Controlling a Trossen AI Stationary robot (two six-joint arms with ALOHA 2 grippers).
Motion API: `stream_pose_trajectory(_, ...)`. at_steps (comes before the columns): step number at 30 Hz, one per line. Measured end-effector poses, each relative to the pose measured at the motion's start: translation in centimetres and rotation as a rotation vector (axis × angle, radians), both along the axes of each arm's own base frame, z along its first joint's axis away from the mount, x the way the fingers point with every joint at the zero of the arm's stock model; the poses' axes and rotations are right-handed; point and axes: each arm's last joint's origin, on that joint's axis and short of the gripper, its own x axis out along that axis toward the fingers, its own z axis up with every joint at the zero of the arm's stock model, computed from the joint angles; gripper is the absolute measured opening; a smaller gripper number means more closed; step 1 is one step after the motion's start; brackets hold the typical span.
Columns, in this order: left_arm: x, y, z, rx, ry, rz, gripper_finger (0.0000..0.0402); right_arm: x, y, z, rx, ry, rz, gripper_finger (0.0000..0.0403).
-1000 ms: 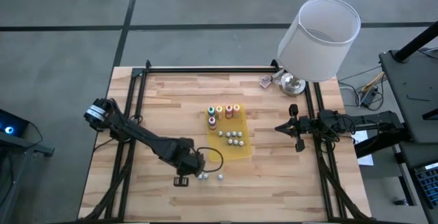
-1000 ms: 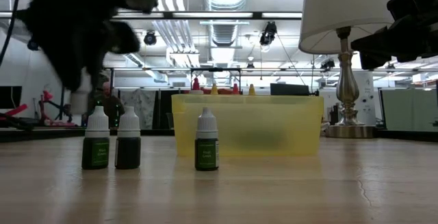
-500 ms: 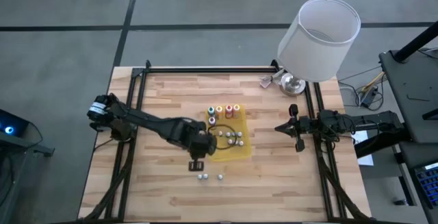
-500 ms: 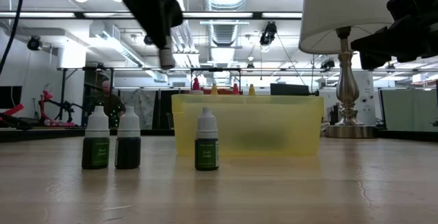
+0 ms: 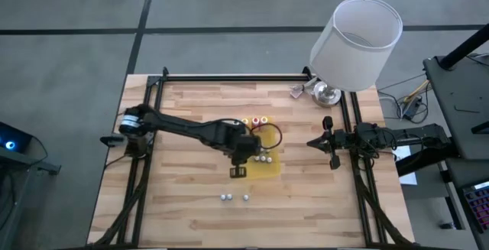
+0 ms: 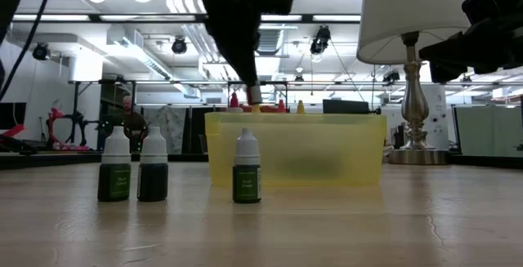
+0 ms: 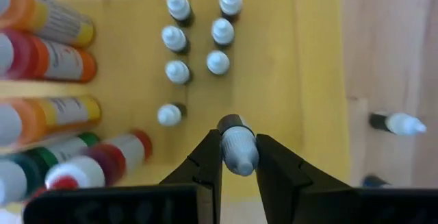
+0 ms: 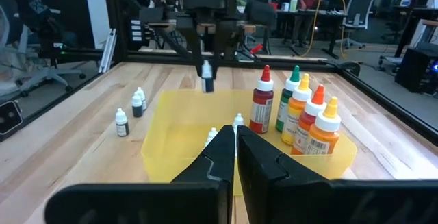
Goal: Pick & Place food coloring
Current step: Put the small black food coloring bottle into the bin
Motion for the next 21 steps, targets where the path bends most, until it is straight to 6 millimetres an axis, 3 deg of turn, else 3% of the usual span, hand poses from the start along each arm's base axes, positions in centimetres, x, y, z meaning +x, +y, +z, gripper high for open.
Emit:
stream_pose_trajectory(9, 2.6, 0.8, -2.0, 0.000, 0.041, -0.023, 0.0048, 0.0, 0.0, 0.0, 0.000, 0.000, 0.000, 0.0009)
stream_pose_trajectory(14, 3.1, 0.8, -3.3, -0.012, 0.076, -0.037, 0.0048, 0.0, 0.0, 0.0, 0.000, 0.000, 0.000, 0.0009)
stream_pose_trajectory(21, 3.0, 1.1, -3.6, -0.004, 0.094, -0.058, 0.0049, 0.0, 0.0, 0.0, 0.000, 0.000, 0.000, 0.0009)
